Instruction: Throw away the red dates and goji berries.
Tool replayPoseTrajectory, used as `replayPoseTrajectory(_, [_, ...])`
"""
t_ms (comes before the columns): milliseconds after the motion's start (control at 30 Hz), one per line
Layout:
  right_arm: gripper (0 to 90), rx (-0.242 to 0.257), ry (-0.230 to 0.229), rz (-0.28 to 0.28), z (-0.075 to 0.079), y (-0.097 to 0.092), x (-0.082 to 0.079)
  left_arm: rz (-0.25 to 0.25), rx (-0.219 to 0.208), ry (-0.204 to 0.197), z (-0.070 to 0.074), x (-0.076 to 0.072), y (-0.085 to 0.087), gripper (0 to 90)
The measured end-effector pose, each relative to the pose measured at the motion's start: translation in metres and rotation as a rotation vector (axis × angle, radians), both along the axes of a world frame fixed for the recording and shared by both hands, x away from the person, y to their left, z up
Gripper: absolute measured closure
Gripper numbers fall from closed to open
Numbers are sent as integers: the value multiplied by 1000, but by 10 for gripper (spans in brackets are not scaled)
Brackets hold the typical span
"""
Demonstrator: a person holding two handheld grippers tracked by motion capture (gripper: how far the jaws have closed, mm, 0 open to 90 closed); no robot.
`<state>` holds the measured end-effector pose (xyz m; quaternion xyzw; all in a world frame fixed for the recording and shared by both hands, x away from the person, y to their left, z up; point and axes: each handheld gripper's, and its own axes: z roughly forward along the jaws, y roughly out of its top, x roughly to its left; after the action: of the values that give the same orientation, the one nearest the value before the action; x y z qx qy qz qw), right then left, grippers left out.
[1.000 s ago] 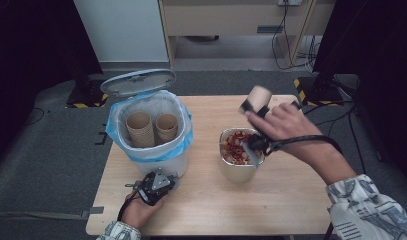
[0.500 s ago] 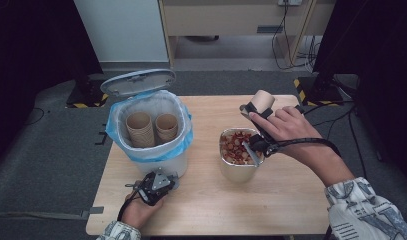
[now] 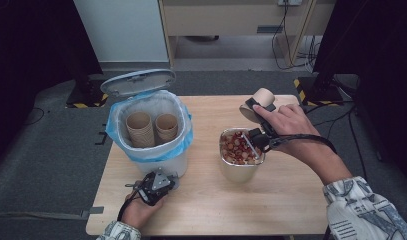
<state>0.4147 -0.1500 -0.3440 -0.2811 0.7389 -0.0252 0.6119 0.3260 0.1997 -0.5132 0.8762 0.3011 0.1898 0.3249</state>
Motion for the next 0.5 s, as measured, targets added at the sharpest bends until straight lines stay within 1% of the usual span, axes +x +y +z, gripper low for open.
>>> replayPoseTrajectory(33, [347, 27, 10, 1, 1, -1, 1, 0, 1, 0, 0, 0, 0, 897])
replayPoseTrajectory(100, [347, 64, 26, -5, 3, -2, 3, 0, 1, 0, 0, 0, 0, 897])
replayPoseTrajectory(133, [347, 74, 30, -14, 3, -2, 3, 0, 0, 0, 0, 0, 0, 897])
replayPoseTrajectory(200, [346, 108, 45, -6, 5, -3, 5, 0, 0, 0, 0, 0, 0, 897])
replayPoseTrajectory(233, [346, 116, 49, -15, 6, -3, 5, 0, 0, 0, 0, 0, 0, 897])
replayPoseTrajectory(267, [346, 138, 63, -17, 7, -3, 6, 0, 0, 0, 0, 0, 0, 897])
replayPoseTrajectory(333, [345, 176, 75, -19, 9, -3, 7, 0, 0, 0, 0, 0, 0, 897])
replayPoseTrajectory(400, [344, 194, 85, -25, 11, -3, 8, 0, 1, 0, 0, 0, 0, 897])
replayPoseTrajectory(467, [341, 201, 98, -24, 10, -2, 10, 0, 1, 0, 0, 0, 0, 897])
replayPoseTrajectory(500, [341, 199, 98, -29, 9, -2, 10, 0, 2, 1, 0, 0, 0, 897])
